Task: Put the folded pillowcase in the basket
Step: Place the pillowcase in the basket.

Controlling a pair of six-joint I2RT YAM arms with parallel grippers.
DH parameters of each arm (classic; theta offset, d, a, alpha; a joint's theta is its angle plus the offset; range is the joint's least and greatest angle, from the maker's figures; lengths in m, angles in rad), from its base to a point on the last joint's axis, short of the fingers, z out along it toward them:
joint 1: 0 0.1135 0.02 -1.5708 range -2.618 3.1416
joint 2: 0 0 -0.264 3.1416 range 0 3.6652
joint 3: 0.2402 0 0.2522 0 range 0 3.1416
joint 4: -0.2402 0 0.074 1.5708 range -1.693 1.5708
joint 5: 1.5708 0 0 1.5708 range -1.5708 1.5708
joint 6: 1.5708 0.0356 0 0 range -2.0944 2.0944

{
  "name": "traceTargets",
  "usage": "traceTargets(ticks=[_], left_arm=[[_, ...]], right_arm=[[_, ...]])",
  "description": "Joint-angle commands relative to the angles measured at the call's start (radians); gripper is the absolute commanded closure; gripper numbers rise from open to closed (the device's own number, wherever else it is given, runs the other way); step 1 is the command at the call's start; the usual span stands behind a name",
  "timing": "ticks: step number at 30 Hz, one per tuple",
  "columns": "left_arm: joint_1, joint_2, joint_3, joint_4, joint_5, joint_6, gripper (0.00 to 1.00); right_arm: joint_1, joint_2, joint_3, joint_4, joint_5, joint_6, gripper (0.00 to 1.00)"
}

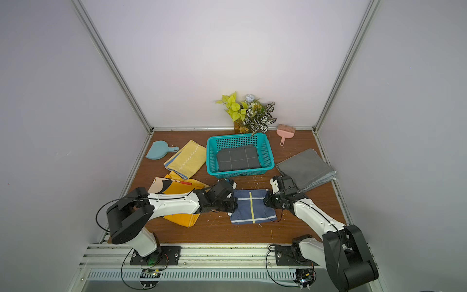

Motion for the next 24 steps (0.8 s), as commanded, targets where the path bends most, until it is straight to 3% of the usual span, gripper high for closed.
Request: traceTargets(ticks=[1, 17, 24], left_arm=[[-0.008, -0.053, 0.066, -0.133, -0.053, 0.056, 1.0], [-0.019, -0.186, 0.224, -0.281, -0.059, 0.095, 1.0], [-0.019, -0.188, 0.352, -0.371, -0.141, 0.151, 1.0]], right_arm=[[0.024, -0.043, 0.075, -0.077, -0.01, 0.016, 1.0], [0.151, -0.067, 0.387, -0.244, 0.049, 0.032, 1.0], [0.156, -0.043, 0.51, -0.261, 0.056, 0.019, 1.0]])
